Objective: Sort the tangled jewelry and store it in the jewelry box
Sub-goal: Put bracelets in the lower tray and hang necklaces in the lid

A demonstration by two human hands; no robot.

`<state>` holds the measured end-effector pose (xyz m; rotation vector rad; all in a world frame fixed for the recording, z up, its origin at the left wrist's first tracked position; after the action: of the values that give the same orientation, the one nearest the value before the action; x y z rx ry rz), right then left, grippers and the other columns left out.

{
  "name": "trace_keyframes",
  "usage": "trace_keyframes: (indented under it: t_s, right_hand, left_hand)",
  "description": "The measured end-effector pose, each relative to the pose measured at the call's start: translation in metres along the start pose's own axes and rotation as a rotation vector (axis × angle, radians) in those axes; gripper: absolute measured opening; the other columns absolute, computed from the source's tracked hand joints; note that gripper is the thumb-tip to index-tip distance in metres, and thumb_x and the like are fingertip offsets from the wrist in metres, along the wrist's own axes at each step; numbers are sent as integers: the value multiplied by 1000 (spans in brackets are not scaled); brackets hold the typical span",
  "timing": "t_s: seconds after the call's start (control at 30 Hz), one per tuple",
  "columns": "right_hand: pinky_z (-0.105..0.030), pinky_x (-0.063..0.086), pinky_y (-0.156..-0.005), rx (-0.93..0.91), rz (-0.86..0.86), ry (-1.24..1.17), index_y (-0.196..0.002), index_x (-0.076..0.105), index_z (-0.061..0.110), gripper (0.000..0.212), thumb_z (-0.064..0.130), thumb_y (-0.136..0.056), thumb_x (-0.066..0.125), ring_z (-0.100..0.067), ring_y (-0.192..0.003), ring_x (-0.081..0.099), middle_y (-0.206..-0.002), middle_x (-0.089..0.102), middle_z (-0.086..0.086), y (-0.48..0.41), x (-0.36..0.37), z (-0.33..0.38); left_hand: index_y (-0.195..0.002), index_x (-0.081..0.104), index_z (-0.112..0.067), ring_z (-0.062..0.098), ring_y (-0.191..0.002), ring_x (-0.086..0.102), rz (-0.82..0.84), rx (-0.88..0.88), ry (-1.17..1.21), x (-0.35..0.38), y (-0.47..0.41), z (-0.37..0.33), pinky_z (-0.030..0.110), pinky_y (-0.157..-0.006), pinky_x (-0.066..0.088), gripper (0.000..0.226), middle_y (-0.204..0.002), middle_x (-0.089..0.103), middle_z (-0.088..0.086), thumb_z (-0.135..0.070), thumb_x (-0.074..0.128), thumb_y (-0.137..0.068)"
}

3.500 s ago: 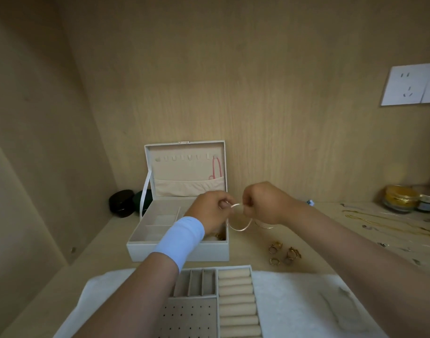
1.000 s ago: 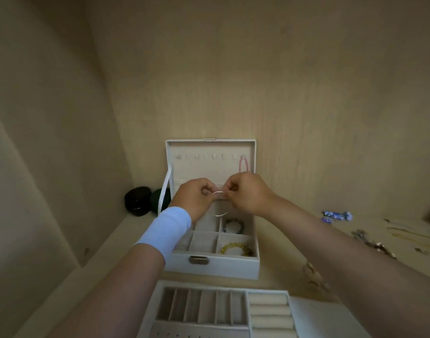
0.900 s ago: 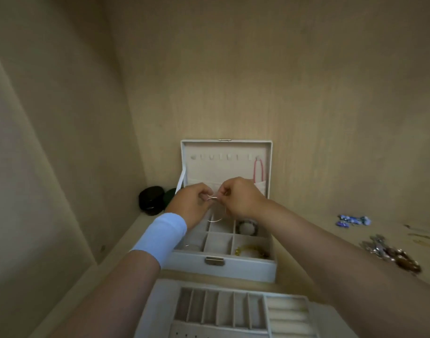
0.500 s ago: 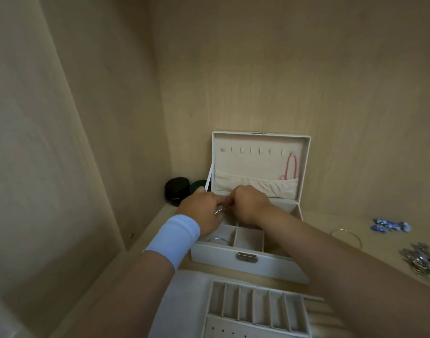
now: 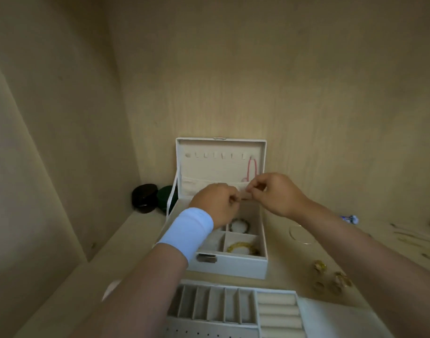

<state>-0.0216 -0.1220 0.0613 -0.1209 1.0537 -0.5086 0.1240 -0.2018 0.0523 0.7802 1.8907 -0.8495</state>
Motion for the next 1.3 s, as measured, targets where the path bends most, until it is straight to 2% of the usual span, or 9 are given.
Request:
trace_keyframes:
  t_s: [0.27, 0.33, 0.5, 0.6, 0.7, 0.8, 0.93, 1.1, 1.3]
  right_hand:
    - [-32, 57, -75, 237, 360, 412, -81, 73, 27, 24, 45, -82, 58, -13, -81, 67, -83, 72, 9, 63, -32, -97]
    - [-32, 57, -72, 186, 404, 472, -92, 74, 26, 31, 47, -81, 55, -15, -80, 68, -84, 73, 6, 73, -29, -105]
    - [-28, 33, -61, -33, 361, 620, -82, 70, 18, 14, 28, -82, 60, -25, -77, 59, -85, 69, -4, 79, -21, -106]
    - [-31, 34, -62, -46, 388, 636, -65, 46, 18, 25, 26, -87, 56, -31, -76, 55, -73, 54, -2, 80, -16, -103]
    - [-36, 48, -70, -13, 339, 532, -76, 55, 12, 28, 32, -95, 52, -31, -81, 61, -87, 60, -9, 76, -19, -99]
    - [-35, 47, -77, -22, 270, 410, -97, 66, 6, 17, 20, -94, 57, -25, -85, 61, -95, 65, -10, 64, -29, -87]
    - [-14, 41, -57, -56, 62, 158, -97, 67, 7, 8, 11, -94, 59, -8, -63, 52, -79, 60, 2, 45, -41, -54]
    - [-6, 41, -54, -57, -4, -21, -94, 72, 13, 11, 9, -92, 63, 2, -58, 54, -76, 62, 10, 10, -17, -3]
    - [-24, 42, -69, -99, 27, -25, -87, 73, 14, 12, 9, -90, 63, -13, -79, 60, -82, 67, 4, -24, 53, 56]
  left_hand:
    - [-114, 72, -22, 21, -103, 63, 192, 110, 13, 59, -32, -87, 32, -92, 50, 25, -114, 68, -1, -30, 56, -96]
    - [-116, 71, -26, 21, -107, 62, 285, 88, -18, 76, -35, -97, 32, -95, 49, 26, -123, 66, -3, -32, 55, -96]
    - [-118, 70, -35, 24, -105, 64, 482, 46, -136, 104, -35, -104, 35, -94, 52, 31, -121, 68, -5, -30, 54, -93]
    - [-116, 71, -35, 23, -103, 65, 487, 53, -120, 109, -34, -103, 37, -94, 53, 30, -117, 69, -5, -28, 55, -90]
    - [-113, 71, -29, 23, -102, 64, 422, 57, -64, 104, -34, -101, 35, -93, 52, 28, -115, 68, -3, -25, 57, -90]
    - [-108, 68, -28, 17, -99, 61, 241, 42, 85, 88, -35, -93, 29, -87, 48, 19, -107, 64, -7, -28, 62, -89]
    - [-89, 64, -29, 11, -80, 62, -29, -31, 388, 58, -33, -68, 20, -75, 50, 8, -85, 65, -12, -21, 66, -89]
    - [-81, 71, -23, 2, -74, 60, -231, -113, 511, 10, -18, -14, 13, -68, 44, 8, -81, 68, -10, -23, 79, -81]
    - [-80, 70, -26, 10, -74, 62, -242, -256, 371, -18, 14, 61, 12, -65, 45, 10, -79, 68, -11, -19, 75, -84]
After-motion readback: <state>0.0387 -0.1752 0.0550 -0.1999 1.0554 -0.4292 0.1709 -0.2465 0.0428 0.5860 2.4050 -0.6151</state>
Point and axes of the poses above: each hand's wrist, its own y-axis away from the middle knuckle, its own x-axis out of the palm, z = x × y, the point moved 4 cm from there along -y, towards the middle knuckle
